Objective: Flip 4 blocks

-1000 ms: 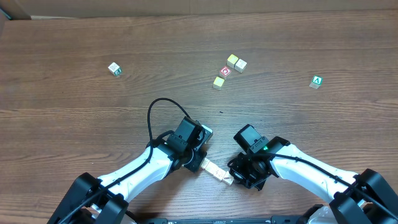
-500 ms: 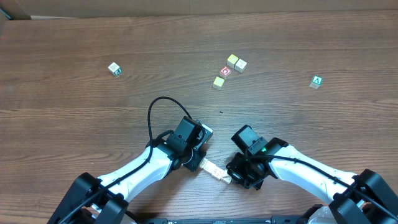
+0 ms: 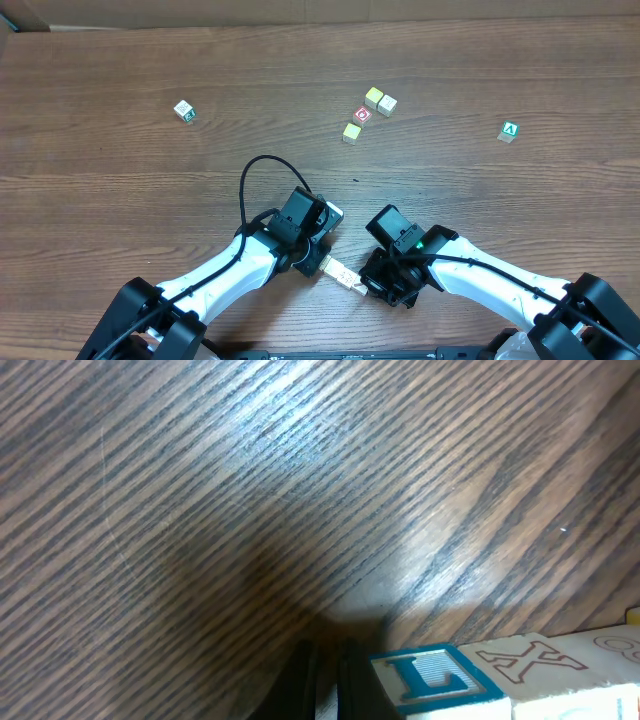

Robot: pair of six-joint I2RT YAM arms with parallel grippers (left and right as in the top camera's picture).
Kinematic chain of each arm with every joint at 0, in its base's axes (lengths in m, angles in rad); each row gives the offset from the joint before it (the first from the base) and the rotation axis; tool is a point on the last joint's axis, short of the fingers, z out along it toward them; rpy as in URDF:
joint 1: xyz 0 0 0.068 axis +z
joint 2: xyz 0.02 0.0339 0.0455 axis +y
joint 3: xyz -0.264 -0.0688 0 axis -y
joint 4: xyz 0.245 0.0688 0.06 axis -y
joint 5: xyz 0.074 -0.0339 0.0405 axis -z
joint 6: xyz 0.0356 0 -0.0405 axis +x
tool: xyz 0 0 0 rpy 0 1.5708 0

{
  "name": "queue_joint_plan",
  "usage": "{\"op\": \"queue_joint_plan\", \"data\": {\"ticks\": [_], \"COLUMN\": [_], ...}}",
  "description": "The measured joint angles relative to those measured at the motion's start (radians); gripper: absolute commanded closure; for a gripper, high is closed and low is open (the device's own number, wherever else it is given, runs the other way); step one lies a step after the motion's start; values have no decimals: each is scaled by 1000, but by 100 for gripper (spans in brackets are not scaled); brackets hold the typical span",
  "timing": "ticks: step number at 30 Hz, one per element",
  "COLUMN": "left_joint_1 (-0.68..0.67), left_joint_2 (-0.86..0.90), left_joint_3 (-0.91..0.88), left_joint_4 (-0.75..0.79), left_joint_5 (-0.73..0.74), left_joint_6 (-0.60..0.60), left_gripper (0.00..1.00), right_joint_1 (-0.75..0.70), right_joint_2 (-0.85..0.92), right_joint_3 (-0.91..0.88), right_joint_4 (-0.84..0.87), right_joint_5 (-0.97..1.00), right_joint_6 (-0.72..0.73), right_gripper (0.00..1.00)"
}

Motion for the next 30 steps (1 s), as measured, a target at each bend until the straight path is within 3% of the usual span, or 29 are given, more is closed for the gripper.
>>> {"op": "queue_joint_plan", "data": {"ticks": [30], "left_joint_1": [1], "left_joint_2": [0], "left_joint_3": [0], "left_joint_4": [15], "left_joint_5": [-32], "left_joint_6": [57], "left_gripper": [96], "right_joint_1": [98], "right_joint_2": [0], "right_joint_3": [-6], "right_joint_4": [66], "right_joint_5": [-7], "right_joint_6": [149], "right_gripper": [96]}}
